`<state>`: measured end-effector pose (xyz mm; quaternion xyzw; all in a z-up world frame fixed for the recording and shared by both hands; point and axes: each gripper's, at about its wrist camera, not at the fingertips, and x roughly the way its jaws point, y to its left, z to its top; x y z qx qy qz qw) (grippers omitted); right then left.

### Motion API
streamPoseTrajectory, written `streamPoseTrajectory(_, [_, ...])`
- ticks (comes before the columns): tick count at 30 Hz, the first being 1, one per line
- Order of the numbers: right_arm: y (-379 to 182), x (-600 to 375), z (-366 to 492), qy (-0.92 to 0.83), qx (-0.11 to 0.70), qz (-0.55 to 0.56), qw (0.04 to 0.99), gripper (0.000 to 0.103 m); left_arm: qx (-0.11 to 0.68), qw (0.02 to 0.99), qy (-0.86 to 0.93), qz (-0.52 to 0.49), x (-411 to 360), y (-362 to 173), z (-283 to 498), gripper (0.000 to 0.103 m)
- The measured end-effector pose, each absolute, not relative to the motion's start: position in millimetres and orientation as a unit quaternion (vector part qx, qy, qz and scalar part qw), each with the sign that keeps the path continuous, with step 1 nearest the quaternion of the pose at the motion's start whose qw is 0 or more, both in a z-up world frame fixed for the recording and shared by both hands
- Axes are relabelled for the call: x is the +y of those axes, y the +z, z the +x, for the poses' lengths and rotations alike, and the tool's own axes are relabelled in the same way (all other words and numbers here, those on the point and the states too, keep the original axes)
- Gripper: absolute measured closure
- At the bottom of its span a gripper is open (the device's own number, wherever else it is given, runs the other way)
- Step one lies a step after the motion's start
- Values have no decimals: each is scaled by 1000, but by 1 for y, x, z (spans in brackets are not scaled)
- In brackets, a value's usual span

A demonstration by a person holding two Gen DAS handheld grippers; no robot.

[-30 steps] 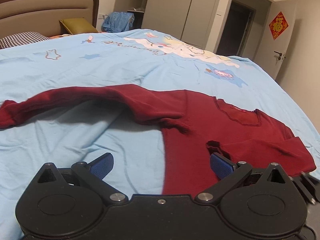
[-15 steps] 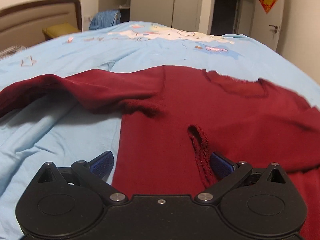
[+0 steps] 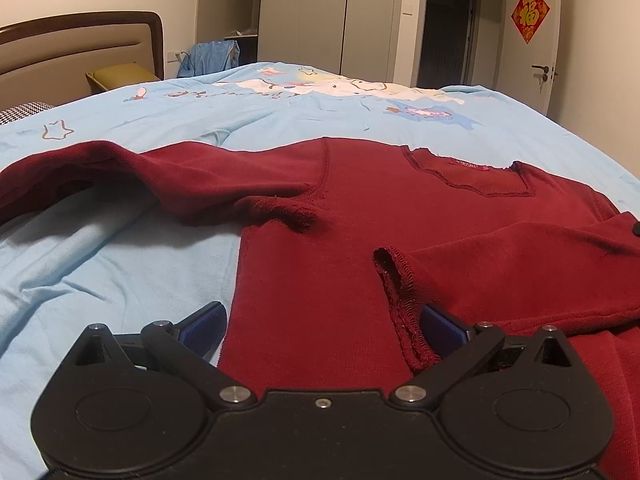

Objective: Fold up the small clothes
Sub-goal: 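Lower the sleeve onto the sweater and open the right tool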

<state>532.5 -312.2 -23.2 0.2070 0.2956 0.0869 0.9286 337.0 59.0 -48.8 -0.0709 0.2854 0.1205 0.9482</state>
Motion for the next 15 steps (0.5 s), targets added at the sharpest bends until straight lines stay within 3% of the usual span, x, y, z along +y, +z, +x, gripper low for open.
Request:
streamPoseTrajectory(3, [-17, -311, 524, 76, 273, 163, 945, 93, 285, 948, 120, -71, 59, -49, 337, 0])
streamPoseTrajectory(8, [-22, -310, 517, 69, 288, 159, 942, 90, 285, 948, 120, -72, 59, -49, 337, 0])
streamPoseTrajectory(13, [-17, -315, 487, 61, 268, 157, 949, 58, 285, 948, 120, -71, 59, -49, 337, 0])
streamPoseTrajectory(15, [-13, -317, 467, 56, 258, 134, 955, 53, 284, 948, 120, -72, 59, -49, 337, 0])
